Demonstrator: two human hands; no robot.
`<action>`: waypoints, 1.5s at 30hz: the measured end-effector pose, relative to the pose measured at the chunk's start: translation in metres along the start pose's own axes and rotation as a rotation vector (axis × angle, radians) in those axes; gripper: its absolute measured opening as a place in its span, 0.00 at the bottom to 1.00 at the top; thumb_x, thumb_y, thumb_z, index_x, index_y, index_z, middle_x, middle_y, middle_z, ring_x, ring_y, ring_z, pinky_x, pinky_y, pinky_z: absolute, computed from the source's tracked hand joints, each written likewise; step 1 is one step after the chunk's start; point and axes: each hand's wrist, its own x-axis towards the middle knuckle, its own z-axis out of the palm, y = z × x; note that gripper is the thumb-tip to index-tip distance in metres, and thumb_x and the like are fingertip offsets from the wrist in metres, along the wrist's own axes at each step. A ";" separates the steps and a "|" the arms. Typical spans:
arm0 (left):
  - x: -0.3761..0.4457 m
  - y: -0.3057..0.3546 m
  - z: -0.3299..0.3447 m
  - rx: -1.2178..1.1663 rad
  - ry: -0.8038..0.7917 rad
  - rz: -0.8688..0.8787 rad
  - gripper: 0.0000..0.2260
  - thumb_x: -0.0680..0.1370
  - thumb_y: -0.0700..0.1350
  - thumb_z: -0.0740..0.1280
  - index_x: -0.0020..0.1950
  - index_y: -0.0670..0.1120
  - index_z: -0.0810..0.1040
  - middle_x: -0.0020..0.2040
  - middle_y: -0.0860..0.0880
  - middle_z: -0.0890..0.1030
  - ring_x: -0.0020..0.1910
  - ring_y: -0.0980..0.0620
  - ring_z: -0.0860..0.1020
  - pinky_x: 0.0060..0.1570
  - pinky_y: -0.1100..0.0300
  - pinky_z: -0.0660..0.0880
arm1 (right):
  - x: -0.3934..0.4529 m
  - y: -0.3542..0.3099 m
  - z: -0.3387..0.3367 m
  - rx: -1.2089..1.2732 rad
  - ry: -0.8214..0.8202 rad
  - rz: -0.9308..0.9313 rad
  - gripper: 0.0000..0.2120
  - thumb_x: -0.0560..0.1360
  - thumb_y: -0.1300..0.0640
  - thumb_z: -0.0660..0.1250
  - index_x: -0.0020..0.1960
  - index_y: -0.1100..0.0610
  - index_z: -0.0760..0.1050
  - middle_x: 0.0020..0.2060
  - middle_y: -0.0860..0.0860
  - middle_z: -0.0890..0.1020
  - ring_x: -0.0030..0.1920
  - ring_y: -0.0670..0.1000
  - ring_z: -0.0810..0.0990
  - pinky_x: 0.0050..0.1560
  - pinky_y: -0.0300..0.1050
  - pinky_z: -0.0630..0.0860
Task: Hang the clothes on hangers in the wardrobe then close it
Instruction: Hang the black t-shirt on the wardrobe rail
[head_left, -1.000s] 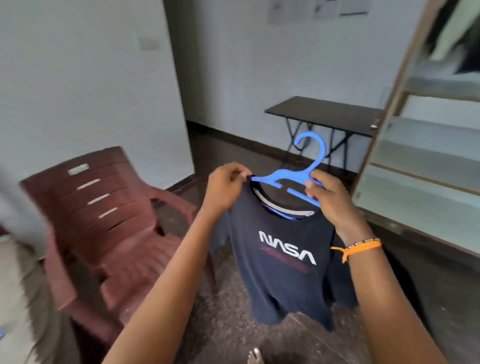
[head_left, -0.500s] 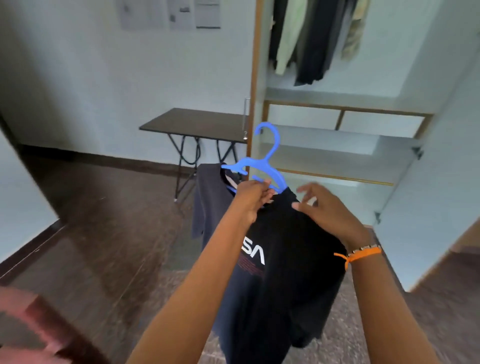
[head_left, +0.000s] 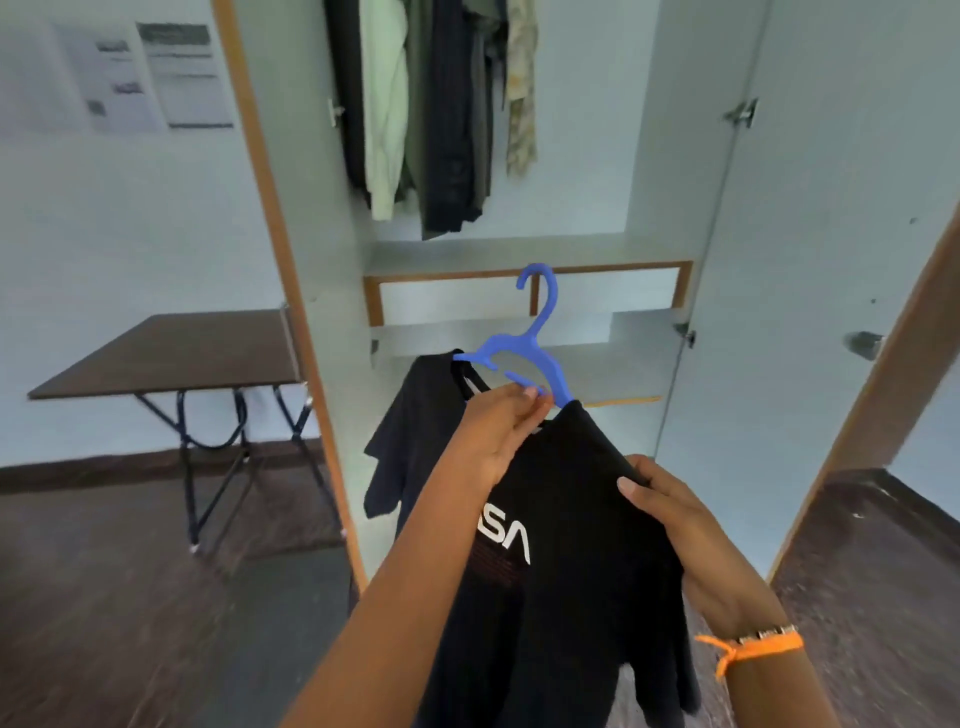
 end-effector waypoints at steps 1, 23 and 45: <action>0.019 0.000 0.008 0.076 -0.037 0.018 0.05 0.79 0.34 0.62 0.51 0.37 0.77 0.48 0.45 0.80 0.47 0.53 0.81 0.46 0.65 0.79 | 0.018 -0.008 -0.008 0.043 0.021 -0.028 0.13 0.73 0.59 0.63 0.54 0.66 0.73 0.48 0.62 0.81 0.48 0.57 0.80 0.49 0.48 0.78; 0.456 0.230 0.186 0.726 0.073 0.582 0.07 0.80 0.41 0.64 0.48 0.46 0.82 0.45 0.48 0.81 0.39 0.55 0.76 0.42 0.65 0.73 | 0.530 -0.400 -0.102 -0.219 0.356 -0.913 0.03 0.77 0.58 0.60 0.49 0.57 0.69 0.45 0.57 0.77 0.43 0.54 0.76 0.47 0.51 0.75; 0.854 0.449 0.277 0.759 0.014 0.981 0.04 0.78 0.39 0.65 0.47 0.45 0.80 0.38 0.51 0.78 0.34 0.57 0.75 0.36 0.66 0.73 | 0.996 -0.667 -0.080 -0.272 0.316 -1.126 0.08 0.80 0.56 0.56 0.47 0.60 0.67 0.38 0.54 0.73 0.42 0.56 0.74 0.46 0.50 0.75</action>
